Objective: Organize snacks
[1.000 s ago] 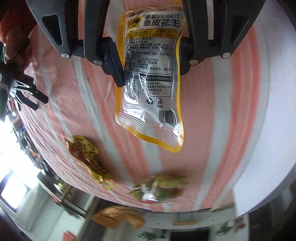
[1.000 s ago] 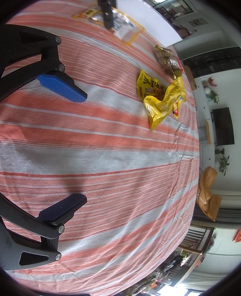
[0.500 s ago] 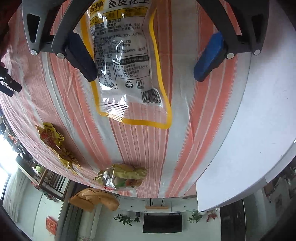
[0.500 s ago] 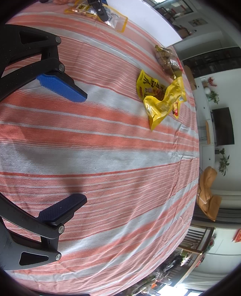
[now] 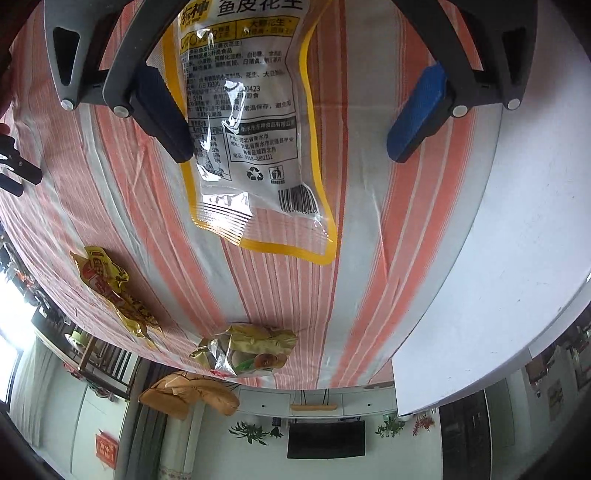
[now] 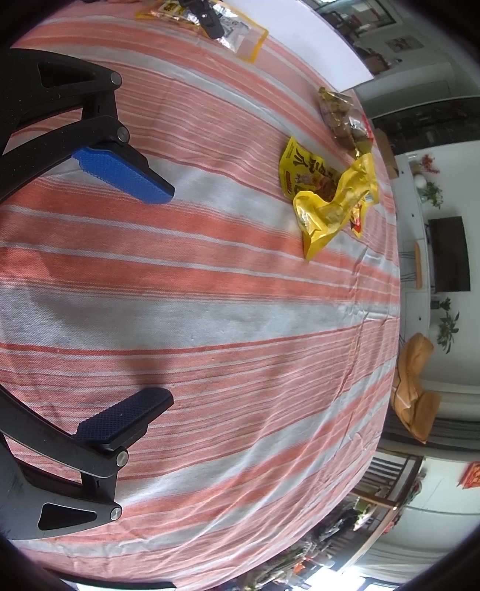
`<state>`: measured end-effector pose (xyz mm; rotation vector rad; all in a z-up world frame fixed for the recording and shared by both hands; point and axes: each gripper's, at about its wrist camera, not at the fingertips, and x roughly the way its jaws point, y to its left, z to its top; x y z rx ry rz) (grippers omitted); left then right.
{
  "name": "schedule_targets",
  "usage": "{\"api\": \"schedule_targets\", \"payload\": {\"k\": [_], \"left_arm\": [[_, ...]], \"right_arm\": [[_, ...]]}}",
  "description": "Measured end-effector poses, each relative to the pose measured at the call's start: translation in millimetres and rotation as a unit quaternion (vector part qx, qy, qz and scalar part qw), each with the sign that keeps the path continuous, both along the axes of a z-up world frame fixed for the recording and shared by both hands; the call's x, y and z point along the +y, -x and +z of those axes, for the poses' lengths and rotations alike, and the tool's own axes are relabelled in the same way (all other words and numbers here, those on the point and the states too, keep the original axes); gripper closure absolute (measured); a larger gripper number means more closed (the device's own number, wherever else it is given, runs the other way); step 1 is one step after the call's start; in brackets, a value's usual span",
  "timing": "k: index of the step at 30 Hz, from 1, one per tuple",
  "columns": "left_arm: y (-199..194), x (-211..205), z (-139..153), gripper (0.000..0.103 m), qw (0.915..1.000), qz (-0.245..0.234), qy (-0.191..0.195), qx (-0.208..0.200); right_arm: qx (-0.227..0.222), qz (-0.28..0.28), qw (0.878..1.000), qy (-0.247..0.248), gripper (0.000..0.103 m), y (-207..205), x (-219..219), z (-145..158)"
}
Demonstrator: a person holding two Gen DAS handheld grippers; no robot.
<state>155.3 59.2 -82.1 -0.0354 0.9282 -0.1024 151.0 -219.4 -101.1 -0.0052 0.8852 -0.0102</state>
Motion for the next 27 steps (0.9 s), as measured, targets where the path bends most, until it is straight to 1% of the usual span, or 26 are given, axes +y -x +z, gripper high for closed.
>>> {"api": "schedule_targets", "payload": {"k": [6,7,9,10,11,12,14,17,19,21,24,26,27], "left_arm": [[1,-2,0,0.000,1.0000,-0.001,-0.003,0.000],[1,-2,0,0.000,1.0000,-0.001,-0.003,0.000],[1,-2,0,0.000,1.0000,-0.001,-0.003,0.000],[1,-2,0,0.000,1.0000,-0.001,-0.003,0.000],[1,-3,0,0.000,1.0000,-0.001,-0.004,0.000],[1,-3,0,0.000,1.0000,-0.001,-0.004,0.000],[2,-4,0,0.000,1.0000,-0.002,-0.005,0.001],[1,-5,-1,0.000,1.0000,-0.003,-0.005,0.001],[1,-4,-1,0.000,1.0000,-0.003,-0.005,0.001],[1,-5,-2,0.000,1.0000,-0.003,-0.006,0.001],[1,-5,-2,0.000,1.0000,-0.003,-0.005,0.001],[1,-5,-2,0.000,1.0000,-0.003,-0.005,0.001],[1,-5,-2,0.000,1.0000,-0.003,-0.005,0.001]], "right_arm": [[0.003,0.004,1.000,0.002,0.000,-1,1,-1],[0.004,0.011,1.000,0.001,0.000,-2,1,0],[0.024,0.061,0.998,0.004,0.001,-12,6,2],[0.032,0.094,0.995,0.002,0.003,-19,10,5],[0.030,0.112,0.993,0.003,0.003,-27,13,11],[0.019,0.116,0.993,0.006,0.003,-33,14,18],[-0.011,0.116,0.993,-0.007,0.003,-55,15,37],[-0.021,0.109,0.993,-0.039,0.003,-99,14,53],[-0.013,0.111,0.992,-0.056,0.003,-128,17,53],[0.015,0.108,0.991,-0.074,0.004,-153,23,43],[0.040,0.102,0.991,-0.077,0.004,-172,37,30],[0.063,0.107,0.990,-0.068,0.037,-176,47,19],[0.051,0.105,0.991,-0.060,0.039,-174,50,19]]}}
